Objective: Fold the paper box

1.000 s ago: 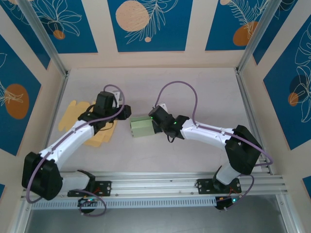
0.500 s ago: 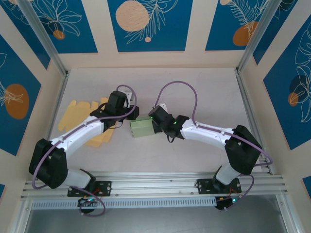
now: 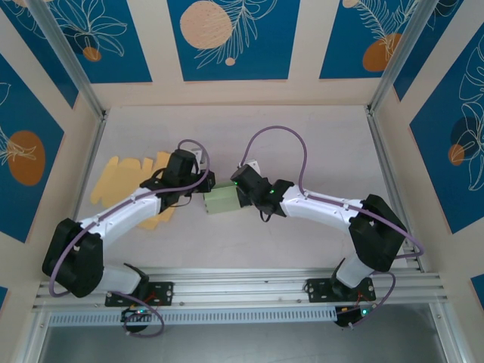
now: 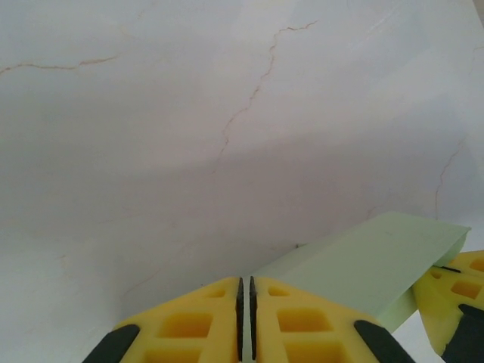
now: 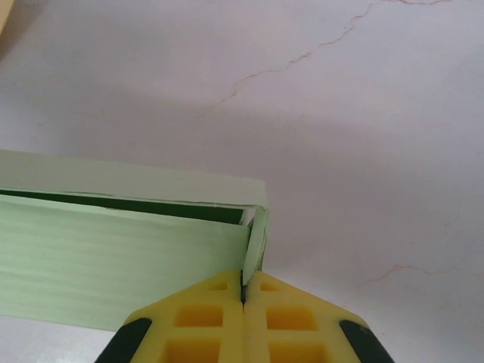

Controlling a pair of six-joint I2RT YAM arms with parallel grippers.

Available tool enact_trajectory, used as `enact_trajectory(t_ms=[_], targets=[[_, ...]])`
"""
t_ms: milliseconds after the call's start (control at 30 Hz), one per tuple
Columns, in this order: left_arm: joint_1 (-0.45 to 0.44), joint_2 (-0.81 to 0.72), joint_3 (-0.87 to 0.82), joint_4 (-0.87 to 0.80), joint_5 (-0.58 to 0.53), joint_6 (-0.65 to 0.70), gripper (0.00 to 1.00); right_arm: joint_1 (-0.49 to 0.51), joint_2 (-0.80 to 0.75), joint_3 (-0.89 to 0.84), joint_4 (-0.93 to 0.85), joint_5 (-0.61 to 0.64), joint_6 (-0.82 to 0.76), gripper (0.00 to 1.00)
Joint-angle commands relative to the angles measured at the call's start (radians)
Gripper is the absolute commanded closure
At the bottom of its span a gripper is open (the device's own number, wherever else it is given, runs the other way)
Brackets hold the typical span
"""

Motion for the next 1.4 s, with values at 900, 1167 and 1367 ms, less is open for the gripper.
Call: enact_trajectory(t_ms=[900, 1167, 1367], targets=[[-0.062, -0.006, -0.226, 0.084, 0.053, -0.052, 0.99, 0.007, 0.004, -0.025, -0.098, -0.040, 0.048, 0.80], [-0.087, 0.020, -0.269, 0.147, -0.020, -0.059, 0.98, 0.013, -0.030, -0.025, -0.111, -0.037, 0.059, 0.68], [-0.109, 0.035, -0.284, 0.192, -0.082, -0.051, 0.99, 0.017, -0.116, -0.027, -0.117, -0.074, 0.066, 0.55]])
